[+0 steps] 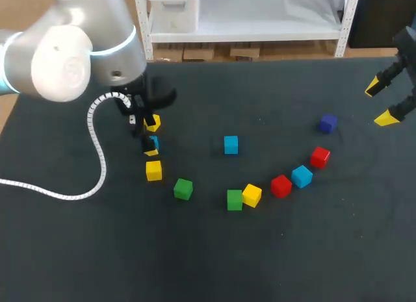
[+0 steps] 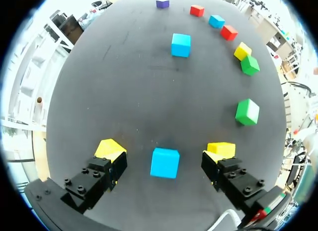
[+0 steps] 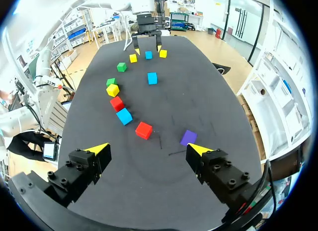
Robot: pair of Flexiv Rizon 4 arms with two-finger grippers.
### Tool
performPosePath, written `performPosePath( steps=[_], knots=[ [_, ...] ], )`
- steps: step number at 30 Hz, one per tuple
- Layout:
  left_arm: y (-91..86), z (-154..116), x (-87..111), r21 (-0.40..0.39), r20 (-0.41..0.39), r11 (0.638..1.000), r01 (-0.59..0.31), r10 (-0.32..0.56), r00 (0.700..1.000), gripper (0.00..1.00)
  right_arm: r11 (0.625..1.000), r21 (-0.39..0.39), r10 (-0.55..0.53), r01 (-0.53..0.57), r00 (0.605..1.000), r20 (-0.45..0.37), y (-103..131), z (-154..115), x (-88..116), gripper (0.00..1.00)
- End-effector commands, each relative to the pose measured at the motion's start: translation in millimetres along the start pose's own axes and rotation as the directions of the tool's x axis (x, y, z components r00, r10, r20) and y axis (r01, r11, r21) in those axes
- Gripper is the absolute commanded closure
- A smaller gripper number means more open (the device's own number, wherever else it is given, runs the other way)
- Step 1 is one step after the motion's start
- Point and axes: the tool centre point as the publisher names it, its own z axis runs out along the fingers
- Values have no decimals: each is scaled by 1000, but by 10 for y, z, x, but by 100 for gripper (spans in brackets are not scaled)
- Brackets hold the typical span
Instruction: Place the blue cubes, place green cubes on the blue cubes, place the yellow cubes on the green cubes, then place the red cubes on the yellow cubes, and place purple cube on the red cubes.
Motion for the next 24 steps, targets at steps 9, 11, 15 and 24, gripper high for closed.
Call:
performPosePath(
  steps=[9, 11, 15, 24],
  knots=[
    [29, 90, 102, 24, -2, 998, -53, 53, 999, 0, 1000, 1, 0, 0, 1000, 1, 2, 4, 1, 0],
    [30, 107, 112, 28, -12, 998, -57, 58, 998, 0, 1000, 1, 0, 0, 1000, 1, 2, 4, 1, 0],
    [29, 136, 133, 32, -12, 998, -59, 59, 998, 0, 1000, 1, 0, 0, 1000, 1, 2, 4, 1, 0],
    [22, 178, 167, 37, -21, 998, -59, 60, 998, 64, 1000, 1, 0, 0, 1000, 1, 2, 4, 1, 0]
  ],
)
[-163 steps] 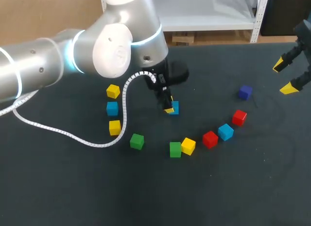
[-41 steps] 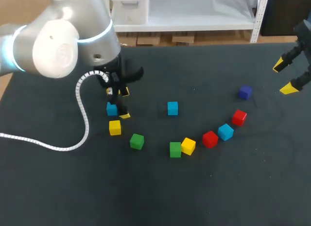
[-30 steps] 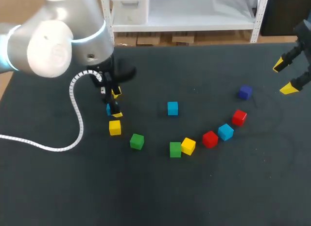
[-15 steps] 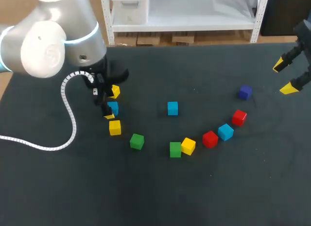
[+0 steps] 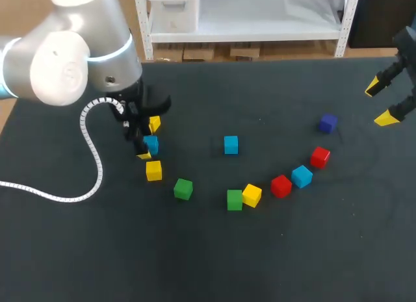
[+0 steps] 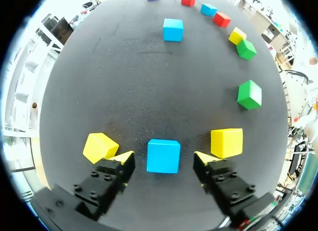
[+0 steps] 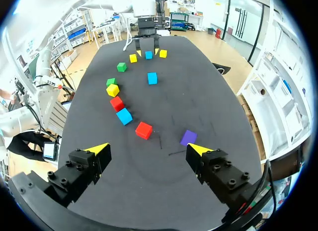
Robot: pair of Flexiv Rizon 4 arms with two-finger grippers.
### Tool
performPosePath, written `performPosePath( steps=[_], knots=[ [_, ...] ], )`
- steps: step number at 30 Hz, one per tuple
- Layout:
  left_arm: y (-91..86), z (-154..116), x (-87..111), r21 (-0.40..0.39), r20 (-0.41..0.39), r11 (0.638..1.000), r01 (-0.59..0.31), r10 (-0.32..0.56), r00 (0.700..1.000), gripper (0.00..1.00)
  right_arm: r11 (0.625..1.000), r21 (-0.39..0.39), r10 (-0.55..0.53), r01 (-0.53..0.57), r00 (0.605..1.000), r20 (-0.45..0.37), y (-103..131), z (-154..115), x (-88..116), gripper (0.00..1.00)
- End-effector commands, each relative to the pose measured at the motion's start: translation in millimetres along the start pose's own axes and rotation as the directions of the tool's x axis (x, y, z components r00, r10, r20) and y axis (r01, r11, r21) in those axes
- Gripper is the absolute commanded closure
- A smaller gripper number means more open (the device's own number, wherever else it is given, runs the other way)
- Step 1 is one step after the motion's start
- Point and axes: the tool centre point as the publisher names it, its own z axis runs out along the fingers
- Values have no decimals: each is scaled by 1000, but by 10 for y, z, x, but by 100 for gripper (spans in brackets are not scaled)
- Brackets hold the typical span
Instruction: Place the blue cubes, place green cubes on the blue cubes, place the yellow cubes on the green cubes, then place the red cubes on the yellow cubes, and place purple cube on the red cubes.
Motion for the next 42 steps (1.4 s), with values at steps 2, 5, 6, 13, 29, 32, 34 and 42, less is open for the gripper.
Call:
performPosePath(
  steps=[2, 5, 6, 13, 29, 32, 34, 42],
  knots=[
    [25, 14, 10, 4, -3, 1000, 4, -4, 1000, 78, 1000, 1, 0, 0, 1000, 1, 2, 3, 1, 0],
    [24, 12, 9, 1, -3, 1000, 4, -4, 1000, 100, 1000, 1, 0, 0, 1000, 1, 2, 3, 1, 0],
    [21, 9, 7, 1, -3, 1000, 5, -5, 1000, 100, 1000, 1, 0, 0, 1000, 1, 2, 3, 1, 0],
    [-45, -89, -168, -6, 12, 1000, -3, 3, 1000, 100, 1000, 1, 0, 0, 1000, 1, 2, 3, 1, 0],
    [-1, -137, -870, -33, 77, 995, -94, 96, 992, 100, 1000, 1, 0, 0, 1000, 1, 2, 3, 1, 0],
    [10, -103, -970, -28, 68, 994, -108, 110, 992, 100, 1000, 1, 0, 0, 1000, 1, 2, 3, 1, 0],
    [21, -62, -1034, -20, 67, 994, -111, 112, 991, 100, 1000, 1, 0, 0, 1000, 1, 2, 3, 1, 0],
    [59, 72, -1231, 13, 52, 993, -118, 117, 992, 100, 1000, 1, 0, 0, 1000, 1, 2, 3, 1, 0]
  ],
)
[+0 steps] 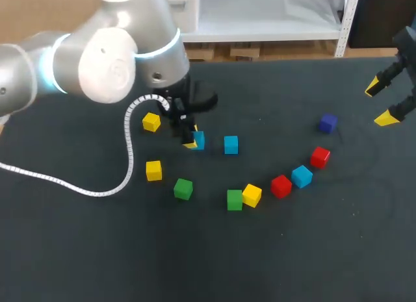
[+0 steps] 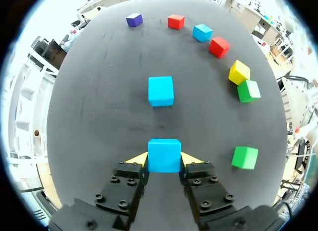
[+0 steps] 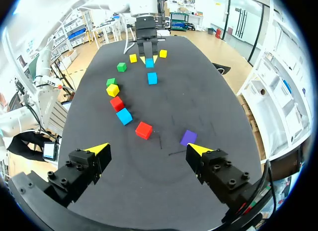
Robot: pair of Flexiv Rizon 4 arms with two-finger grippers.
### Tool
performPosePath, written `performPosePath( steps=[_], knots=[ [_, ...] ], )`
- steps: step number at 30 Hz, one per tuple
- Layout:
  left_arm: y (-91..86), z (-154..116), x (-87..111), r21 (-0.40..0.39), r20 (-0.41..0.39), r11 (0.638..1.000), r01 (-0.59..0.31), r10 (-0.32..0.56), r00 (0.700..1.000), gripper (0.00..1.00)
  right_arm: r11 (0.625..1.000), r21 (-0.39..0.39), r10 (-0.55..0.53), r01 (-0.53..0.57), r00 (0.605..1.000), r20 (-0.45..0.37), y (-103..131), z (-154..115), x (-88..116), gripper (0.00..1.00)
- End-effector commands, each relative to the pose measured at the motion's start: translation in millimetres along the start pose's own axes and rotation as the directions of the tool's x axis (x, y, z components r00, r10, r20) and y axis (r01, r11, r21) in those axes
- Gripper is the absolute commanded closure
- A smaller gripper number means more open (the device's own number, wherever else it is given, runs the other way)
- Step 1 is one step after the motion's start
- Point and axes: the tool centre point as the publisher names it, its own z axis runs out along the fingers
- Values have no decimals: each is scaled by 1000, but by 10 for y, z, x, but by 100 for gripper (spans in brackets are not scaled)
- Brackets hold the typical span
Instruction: Place the blue cubes, place green cubes on the blue cubes, place the yellow cubes on the green cubes, then place the red cubes on the yellow cubes, and place purple cube on the red cubes.
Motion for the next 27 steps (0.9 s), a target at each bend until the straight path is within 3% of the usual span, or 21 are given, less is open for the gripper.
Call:
performPosePath(
  steps=[1, 17, 27],
  knots=[
    [131, 78, -99, 33, -18, 999, 3, -3, 1000, 100, 1000, 1, 0, 0, 1000, 1, 2, 4, 1, 0],
    [149, 171, -215, 43, -18, 999, 15, -14, 1000, 100, 1000, 1, 0, 0, 1000, 1, 2, 4, 1, 0],
    [73, 206, -238, 45, -9, 998, 41, -41, 999, 100, 1000, 1, 0, 0, 1000, 1, 2, 4, 1, 0]
  ],
)
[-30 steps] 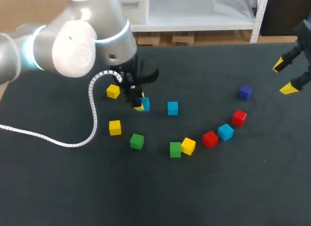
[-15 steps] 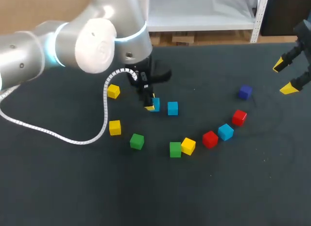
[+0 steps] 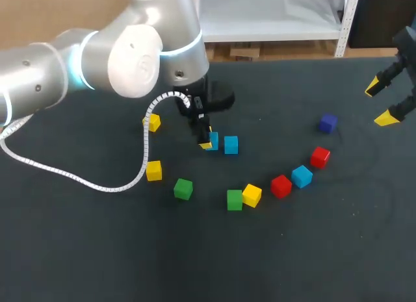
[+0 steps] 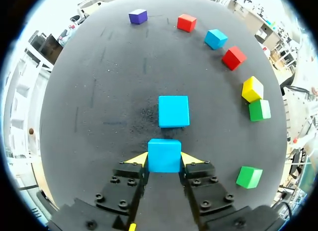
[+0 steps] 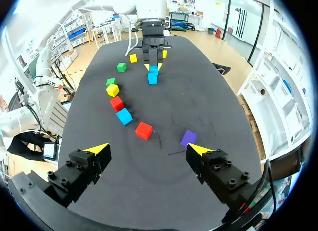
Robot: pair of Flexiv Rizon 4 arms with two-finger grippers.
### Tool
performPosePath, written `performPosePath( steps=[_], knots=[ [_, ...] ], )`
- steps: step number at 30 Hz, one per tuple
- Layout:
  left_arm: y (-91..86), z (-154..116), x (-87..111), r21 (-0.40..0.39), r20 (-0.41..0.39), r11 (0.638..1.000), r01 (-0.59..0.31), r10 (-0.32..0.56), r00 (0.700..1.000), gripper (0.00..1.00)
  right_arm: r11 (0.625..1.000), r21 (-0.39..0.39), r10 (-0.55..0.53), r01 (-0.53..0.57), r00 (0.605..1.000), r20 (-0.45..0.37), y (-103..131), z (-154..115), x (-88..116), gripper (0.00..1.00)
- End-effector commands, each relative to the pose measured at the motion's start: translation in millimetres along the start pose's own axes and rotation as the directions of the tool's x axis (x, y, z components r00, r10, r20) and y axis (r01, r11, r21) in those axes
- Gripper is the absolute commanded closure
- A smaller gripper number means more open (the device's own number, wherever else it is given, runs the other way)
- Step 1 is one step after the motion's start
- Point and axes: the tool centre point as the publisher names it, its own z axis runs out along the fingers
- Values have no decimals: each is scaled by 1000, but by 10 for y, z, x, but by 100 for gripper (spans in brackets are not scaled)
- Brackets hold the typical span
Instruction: Place the blue cubes, place green cubes on the blue cubes, place the yellow cubes on the green cubes, then place the red cubes on the yellow cubes, and place purple cube on the red cubes.
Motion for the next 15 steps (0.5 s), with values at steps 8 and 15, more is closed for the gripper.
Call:
performPosePath(
  steps=[8, 15],
  knots=[
    [-34, 36, 17, 3, -1, 1000, 12, -12, 1000, 100, 1000, 1, 0, 0, 1000, 1, 2, 3, 2, 0],
    [-16, 35, 26, -1, -5, 1000, 13, -13, 1000, 100, 1000, 1, 0, 0, 1000, 1, 2, 3, 2, 0]
  ],
)
